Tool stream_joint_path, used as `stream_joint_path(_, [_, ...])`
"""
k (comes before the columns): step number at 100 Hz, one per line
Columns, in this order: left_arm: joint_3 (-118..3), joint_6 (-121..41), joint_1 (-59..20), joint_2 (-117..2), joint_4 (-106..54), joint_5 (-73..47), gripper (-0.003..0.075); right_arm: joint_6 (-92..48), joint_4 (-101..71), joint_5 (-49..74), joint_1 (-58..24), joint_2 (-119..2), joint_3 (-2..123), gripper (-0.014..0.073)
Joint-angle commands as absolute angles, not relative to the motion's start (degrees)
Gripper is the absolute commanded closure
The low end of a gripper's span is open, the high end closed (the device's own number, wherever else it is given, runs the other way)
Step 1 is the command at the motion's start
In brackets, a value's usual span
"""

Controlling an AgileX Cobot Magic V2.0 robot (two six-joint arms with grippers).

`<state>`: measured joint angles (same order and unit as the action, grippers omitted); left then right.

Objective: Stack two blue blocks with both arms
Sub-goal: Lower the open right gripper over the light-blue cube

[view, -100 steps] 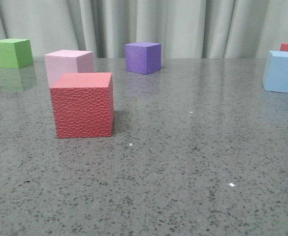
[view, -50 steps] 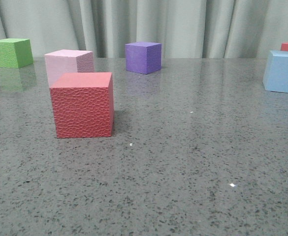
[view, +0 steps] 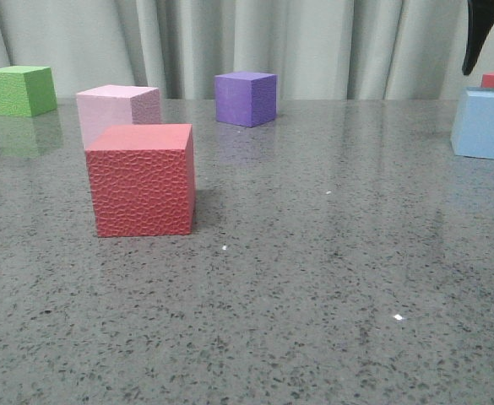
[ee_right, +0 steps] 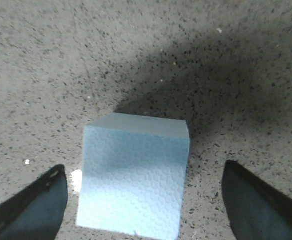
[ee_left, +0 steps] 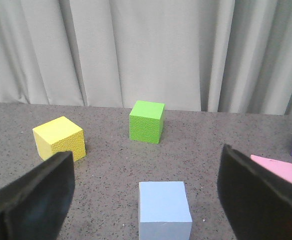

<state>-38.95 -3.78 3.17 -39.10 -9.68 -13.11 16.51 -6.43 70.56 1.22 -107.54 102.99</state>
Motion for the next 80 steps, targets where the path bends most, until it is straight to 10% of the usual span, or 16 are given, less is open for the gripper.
stream_joint_path(1, [-40.91,-3.17,3.12,-39.24,-10.51,-7.93,0.0166,16.71,-6.72,69.78,1.12,-105.55,104.81,-0.0029])
stream_joint_path(44, [-40.91,-3.17,3.12,-39.24,-10.51,-7.79,0.0166,16.66,-6.72,69.73,0.26,-108.7,104.81,-0.0022])
stream_joint_path(80, [-40.91,-3.17,3.12,-39.24,-10.51,-7.79,0.0166,16.66,-6.67,69.62,0.26,-108.7,104.81,0.0172])
